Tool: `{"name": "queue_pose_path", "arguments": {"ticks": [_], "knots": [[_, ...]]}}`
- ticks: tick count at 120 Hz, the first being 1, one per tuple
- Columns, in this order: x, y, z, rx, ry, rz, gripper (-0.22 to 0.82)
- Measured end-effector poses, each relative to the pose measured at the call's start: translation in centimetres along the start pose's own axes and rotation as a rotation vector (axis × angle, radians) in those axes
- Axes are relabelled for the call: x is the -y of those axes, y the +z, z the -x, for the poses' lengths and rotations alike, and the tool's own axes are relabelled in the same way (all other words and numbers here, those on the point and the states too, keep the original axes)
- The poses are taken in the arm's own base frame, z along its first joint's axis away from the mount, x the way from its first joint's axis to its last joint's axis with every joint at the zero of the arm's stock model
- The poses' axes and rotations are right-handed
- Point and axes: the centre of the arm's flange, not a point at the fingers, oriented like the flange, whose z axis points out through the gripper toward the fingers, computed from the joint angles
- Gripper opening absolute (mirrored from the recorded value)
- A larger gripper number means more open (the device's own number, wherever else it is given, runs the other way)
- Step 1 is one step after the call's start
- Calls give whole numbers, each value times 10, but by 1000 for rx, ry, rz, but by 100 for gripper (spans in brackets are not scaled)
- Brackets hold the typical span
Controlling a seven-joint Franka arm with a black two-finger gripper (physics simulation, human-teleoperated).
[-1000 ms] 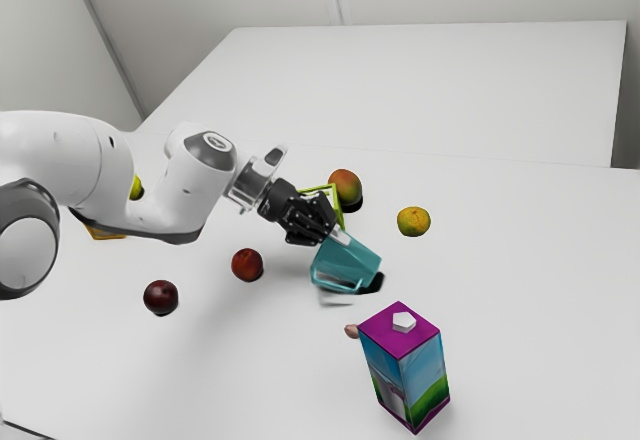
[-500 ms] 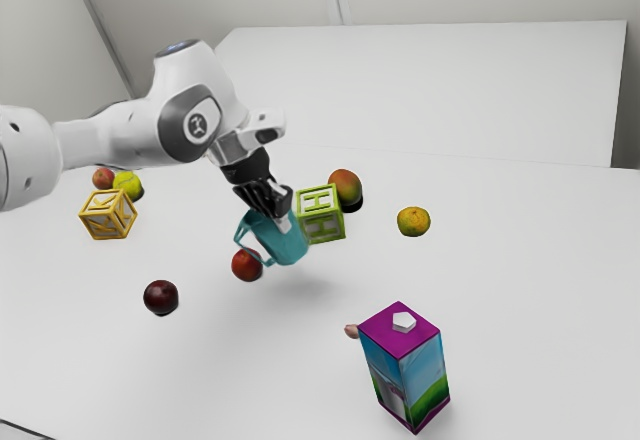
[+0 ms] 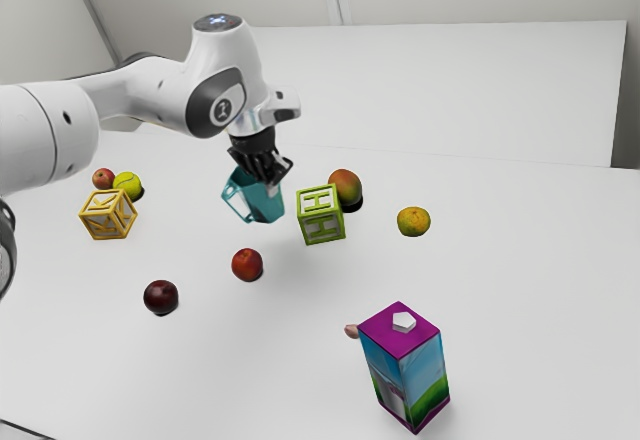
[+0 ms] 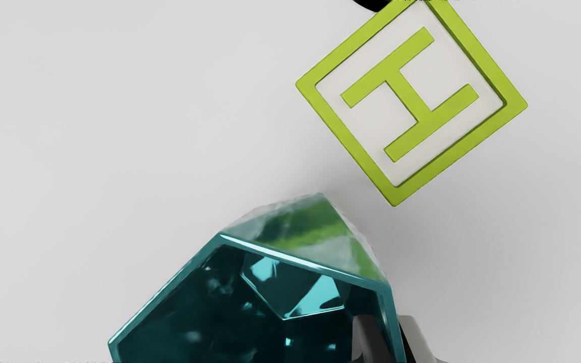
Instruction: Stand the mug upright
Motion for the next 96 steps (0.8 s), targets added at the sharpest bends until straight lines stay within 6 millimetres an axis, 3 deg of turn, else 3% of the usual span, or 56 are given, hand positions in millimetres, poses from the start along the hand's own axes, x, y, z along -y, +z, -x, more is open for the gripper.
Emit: {"name": "queue_pose_path", "arguments": {"ticks": [29,96], "knots": [[28,25,-5,39,-99,5,-18],[28,56,-8,83,-169,14,-18]]}}
